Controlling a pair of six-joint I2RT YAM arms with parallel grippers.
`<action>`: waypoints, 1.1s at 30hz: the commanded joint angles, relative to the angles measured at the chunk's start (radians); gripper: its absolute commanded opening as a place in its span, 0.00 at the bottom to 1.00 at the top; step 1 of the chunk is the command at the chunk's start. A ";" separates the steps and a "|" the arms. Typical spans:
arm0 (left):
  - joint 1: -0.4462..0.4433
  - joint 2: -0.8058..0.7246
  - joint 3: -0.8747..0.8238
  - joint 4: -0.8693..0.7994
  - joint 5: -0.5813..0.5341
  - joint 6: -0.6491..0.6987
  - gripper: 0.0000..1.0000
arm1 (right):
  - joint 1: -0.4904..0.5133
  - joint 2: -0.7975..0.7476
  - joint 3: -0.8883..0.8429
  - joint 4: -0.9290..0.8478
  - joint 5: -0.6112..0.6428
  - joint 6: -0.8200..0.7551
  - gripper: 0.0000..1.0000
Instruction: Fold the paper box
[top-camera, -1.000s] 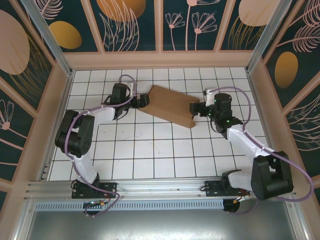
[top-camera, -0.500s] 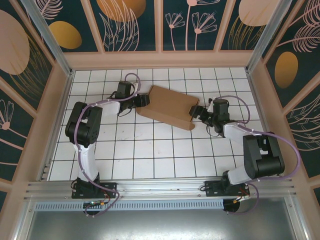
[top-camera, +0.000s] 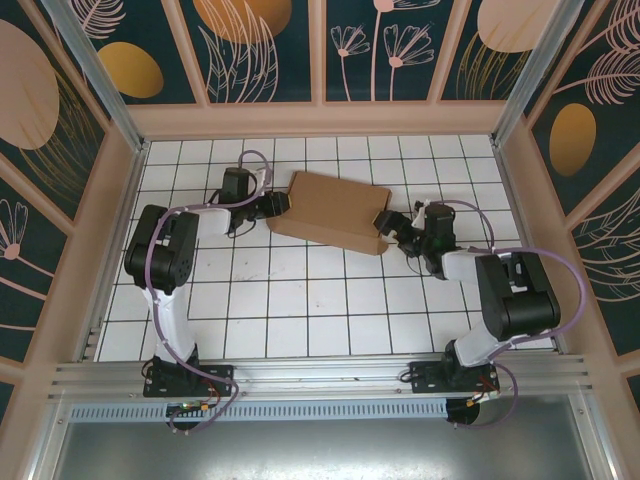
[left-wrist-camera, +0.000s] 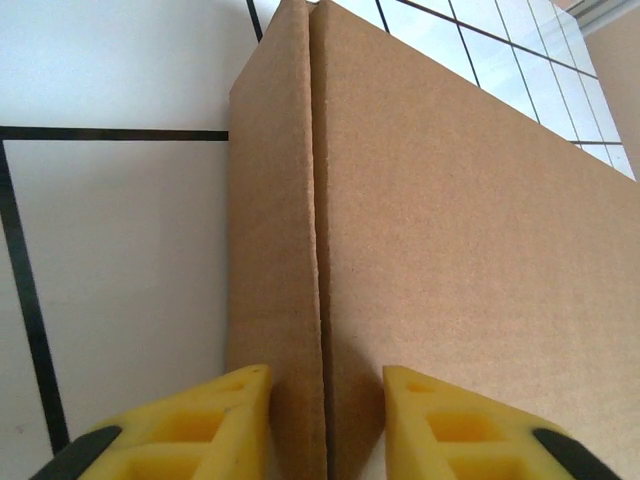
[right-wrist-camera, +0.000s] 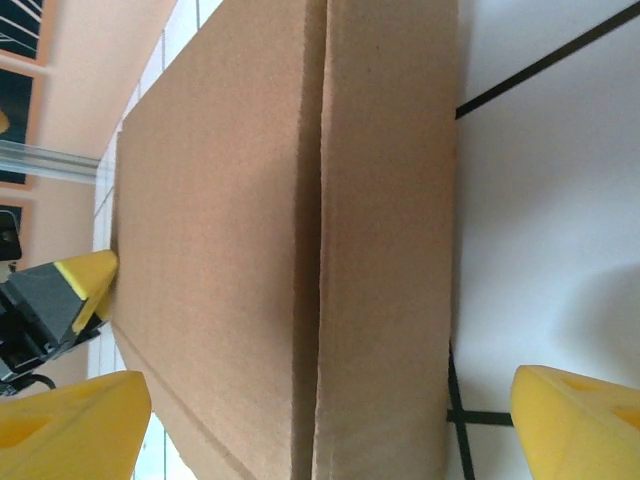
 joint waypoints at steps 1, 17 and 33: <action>0.016 0.026 -0.029 -0.048 0.028 -0.020 0.26 | -0.007 0.040 -0.009 0.145 -0.068 0.081 0.93; 0.051 -0.109 -0.060 -0.012 0.059 -0.037 0.49 | -0.006 0.119 0.046 0.158 -0.086 0.090 0.93; 0.048 0.066 0.090 -0.173 0.065 0.039 0.56 | 0.002 0.164 0.079 0.162 -0.100 0.086 0.92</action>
